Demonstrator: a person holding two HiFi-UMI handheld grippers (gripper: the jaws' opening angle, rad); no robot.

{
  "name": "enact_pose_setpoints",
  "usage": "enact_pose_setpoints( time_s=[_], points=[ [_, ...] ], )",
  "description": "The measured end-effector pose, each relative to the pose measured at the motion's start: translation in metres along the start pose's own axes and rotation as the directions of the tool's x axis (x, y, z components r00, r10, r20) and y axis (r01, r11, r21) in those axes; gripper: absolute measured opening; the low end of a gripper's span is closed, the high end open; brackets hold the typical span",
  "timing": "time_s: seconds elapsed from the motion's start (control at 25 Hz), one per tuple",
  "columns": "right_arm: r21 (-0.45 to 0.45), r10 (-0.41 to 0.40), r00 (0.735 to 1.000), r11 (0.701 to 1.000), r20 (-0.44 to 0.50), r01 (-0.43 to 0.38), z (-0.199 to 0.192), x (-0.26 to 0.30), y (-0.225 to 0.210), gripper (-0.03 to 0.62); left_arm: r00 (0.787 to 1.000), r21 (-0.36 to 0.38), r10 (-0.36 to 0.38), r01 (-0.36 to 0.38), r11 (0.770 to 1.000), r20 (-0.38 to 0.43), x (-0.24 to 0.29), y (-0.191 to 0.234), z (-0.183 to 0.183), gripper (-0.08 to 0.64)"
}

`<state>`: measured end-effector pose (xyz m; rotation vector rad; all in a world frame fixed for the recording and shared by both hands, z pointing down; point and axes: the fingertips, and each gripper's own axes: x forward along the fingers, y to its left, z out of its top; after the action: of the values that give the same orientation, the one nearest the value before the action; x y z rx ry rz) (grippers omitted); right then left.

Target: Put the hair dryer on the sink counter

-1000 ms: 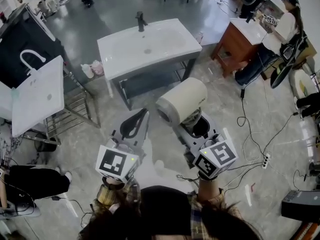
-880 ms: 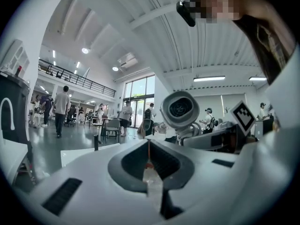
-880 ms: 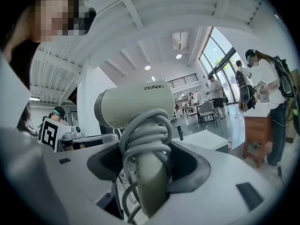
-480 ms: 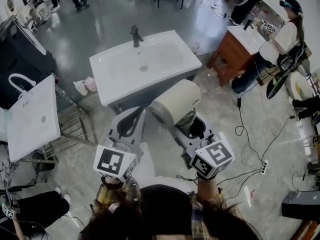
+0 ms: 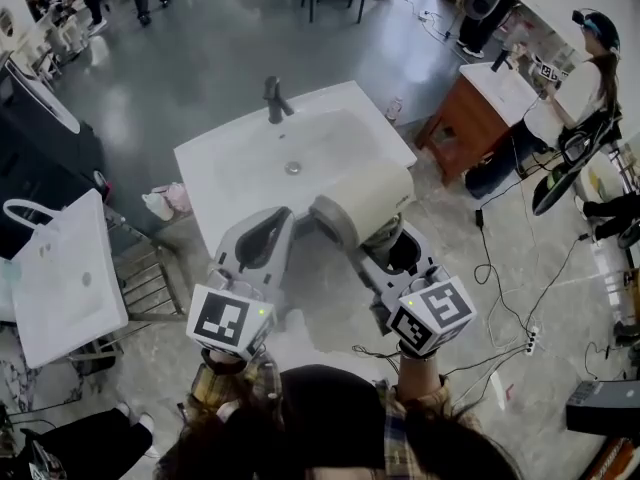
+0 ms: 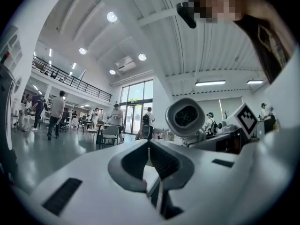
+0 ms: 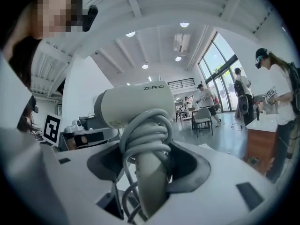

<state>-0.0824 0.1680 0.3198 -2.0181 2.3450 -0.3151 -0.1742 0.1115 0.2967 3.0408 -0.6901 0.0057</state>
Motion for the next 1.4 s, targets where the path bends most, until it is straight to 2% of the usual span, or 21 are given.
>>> enact_pose_setpoints(
  time_s=[0.28, 0.68, 0.8, 0.96, 1.12, 1.4],
  points=[
    [0.020, -0.063, 0.998, 0.998, -0.010, 0.063, 0.002, 0.033, -0.020, 0.284, 0.999, -0.010, -0.033, 0.032, 0.999, -0.013, 0.018, 0.037, -0.007, 0.025],
    [0.021, -0.111, 0.993, 0.993, -0.040, 0.112, -0.001, 0.051, -0.059, 0.284, 0.998, -0.041, -0.054, 0.052, 0.998, -0.042, 0.049, 0.051, -0.025, 0.025],
    [0.018, -0.093, 0.995, 0.995, -0.044, 0.094, 0.000, 0.065, -0.077, 0.284, 0.999, -0.037, -0.034, 0.033, 0.999, -0.043, 0.069, 0.058, -0.029, 0.024],
    [0.015, -0.054, 0.997, 0.998, -0.061, 0.055, 0.005, 0.094, -0.123, 0.284, 0.999, -0.042, 0.028, -0.030, 0.999, -0.043, 0.109, 0.073, -0.030, 0.025],
    [0.023, 0.004, 0.997, 1.000, -0.079, -0.002, 0.015, 0.135, -0.164, 0.284, 0.996, -0.061, 0.079, -0.081, 0.995, -0.029, 0.157, 0.092, -0.023, 0.025],
    [0.019, 0.093, 0.989, 0.996, -0.112, -0.091, 0.039, 0.187, -0.213, 0.284, 0.988, -0.041, 0.148, -0.149, 0.988, -0.034, 0.224, 0.113, -0.006, 0.025]
  ],
)
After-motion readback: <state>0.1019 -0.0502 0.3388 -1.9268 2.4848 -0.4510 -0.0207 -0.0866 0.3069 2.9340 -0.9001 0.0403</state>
